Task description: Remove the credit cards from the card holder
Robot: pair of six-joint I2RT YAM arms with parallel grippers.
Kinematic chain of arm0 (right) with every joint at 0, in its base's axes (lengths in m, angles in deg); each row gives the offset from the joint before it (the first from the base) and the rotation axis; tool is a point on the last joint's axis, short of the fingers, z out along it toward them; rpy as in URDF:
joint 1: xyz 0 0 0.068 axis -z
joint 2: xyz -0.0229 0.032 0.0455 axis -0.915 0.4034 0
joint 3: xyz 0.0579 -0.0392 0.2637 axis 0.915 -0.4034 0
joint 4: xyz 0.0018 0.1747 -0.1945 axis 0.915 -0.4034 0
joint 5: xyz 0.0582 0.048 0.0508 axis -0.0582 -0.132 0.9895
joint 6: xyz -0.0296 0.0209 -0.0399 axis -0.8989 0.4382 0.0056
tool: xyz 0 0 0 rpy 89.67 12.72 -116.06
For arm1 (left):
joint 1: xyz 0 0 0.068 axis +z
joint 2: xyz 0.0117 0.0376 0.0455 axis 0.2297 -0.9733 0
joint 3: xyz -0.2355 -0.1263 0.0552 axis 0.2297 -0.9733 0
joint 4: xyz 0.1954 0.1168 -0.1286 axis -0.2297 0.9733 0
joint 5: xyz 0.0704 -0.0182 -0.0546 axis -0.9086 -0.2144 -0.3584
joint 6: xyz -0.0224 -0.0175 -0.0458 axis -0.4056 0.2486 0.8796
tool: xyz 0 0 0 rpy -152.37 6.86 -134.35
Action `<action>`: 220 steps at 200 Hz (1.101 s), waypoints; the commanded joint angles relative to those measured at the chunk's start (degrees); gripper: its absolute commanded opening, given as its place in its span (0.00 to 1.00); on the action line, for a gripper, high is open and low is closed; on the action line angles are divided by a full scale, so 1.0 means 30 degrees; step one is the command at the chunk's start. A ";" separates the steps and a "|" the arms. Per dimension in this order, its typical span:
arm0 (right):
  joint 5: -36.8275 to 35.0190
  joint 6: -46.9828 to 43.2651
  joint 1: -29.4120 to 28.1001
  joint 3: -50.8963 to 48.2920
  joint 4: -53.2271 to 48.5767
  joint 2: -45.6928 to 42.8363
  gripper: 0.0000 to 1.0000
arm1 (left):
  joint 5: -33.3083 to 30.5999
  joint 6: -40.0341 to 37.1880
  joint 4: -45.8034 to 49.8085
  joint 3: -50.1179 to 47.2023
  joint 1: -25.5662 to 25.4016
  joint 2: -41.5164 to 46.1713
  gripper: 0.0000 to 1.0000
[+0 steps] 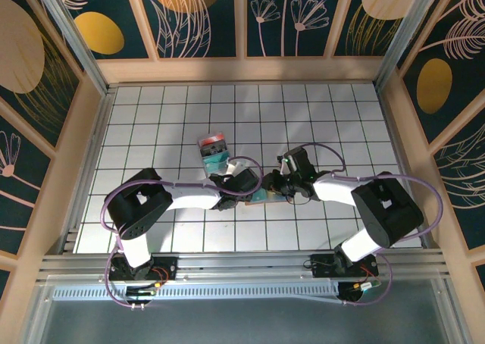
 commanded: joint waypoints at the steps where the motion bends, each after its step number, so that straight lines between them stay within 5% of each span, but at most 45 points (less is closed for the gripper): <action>1: 0.0811 0.0318 -0.0042 -0.0325 0.0613 -0.0787 0.22 | 0.0534 0.0158 0.0363 -0.0107 -0.0017 -0.0692 0.99; 145: 0.1512 0.1031 0.0078 -0.1236 0.2525 -0.0726 0.16 | 0.0472 0.0369 0.0729 -0.0012 -0.0017 -0.0889 0.99; 220: 0.3781 0.2538 0.1210 -0.2848 0.5895 -0.1578 0.14 | 0.0199 0.0359 0.1037 0.0143 -0.0016 -0.1084 0.99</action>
